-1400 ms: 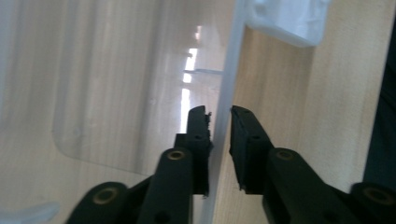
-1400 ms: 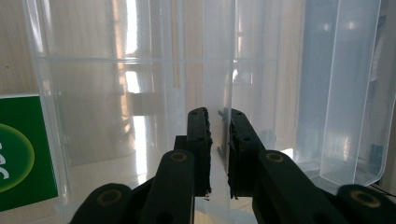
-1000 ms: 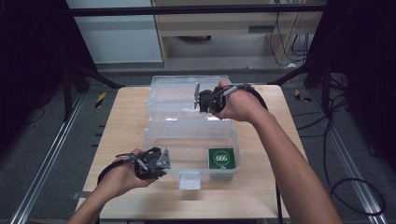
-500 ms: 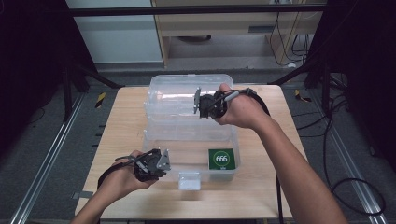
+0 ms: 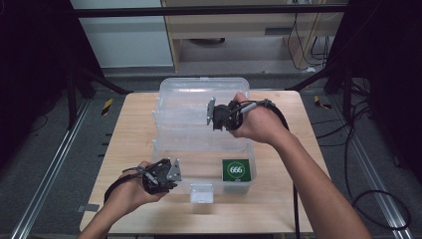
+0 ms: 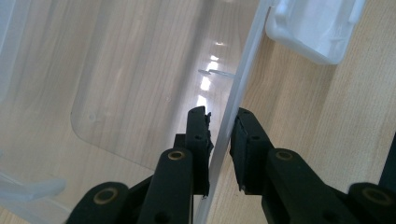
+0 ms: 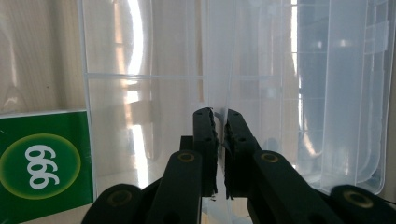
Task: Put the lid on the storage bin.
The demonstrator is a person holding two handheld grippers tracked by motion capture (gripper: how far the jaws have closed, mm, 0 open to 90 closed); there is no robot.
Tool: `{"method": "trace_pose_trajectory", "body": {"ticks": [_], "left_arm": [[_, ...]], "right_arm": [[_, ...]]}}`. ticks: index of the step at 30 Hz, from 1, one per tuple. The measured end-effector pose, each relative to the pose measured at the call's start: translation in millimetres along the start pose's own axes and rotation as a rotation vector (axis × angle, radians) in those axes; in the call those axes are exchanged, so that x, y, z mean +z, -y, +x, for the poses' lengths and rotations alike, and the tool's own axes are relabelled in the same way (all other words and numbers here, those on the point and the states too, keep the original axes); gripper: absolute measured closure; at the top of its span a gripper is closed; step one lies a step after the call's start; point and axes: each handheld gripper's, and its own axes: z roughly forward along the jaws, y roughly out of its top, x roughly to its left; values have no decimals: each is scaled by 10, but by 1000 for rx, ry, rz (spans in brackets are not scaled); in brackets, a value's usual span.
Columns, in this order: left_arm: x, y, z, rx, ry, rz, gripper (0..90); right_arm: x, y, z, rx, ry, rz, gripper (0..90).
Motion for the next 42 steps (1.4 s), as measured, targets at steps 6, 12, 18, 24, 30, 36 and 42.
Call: {"method": "trace_pose_trajectory", "body": {"ticks": [6,12,18,24,30,36,42], "left_arm": [[12,-30,-18,0,-12,-4,777],[14,-29,-23,-5,-16,-8,776],[14,-27,-46,-2,-30,-15,769],[11,-21,-55,-15,-34,-20,763],[11,-22,-54,-14,-33,-22,761],[10,-21,-63,-12,-38,-24,759],[11,-17,-66,-13,-39,-31,756]], "right_arm": [[19,9,-33,4,6,-14,852],[-52,19,56,1,19,-36,856],[-132,25,184,-8,34,-51,856],[-195,42,309,-19,50,-63,856],[-232,35,401,-33,62,-63,854],[-258,48,483,-40,81,-74,854],[-294,68,610,-39,92,-87,852]]}}
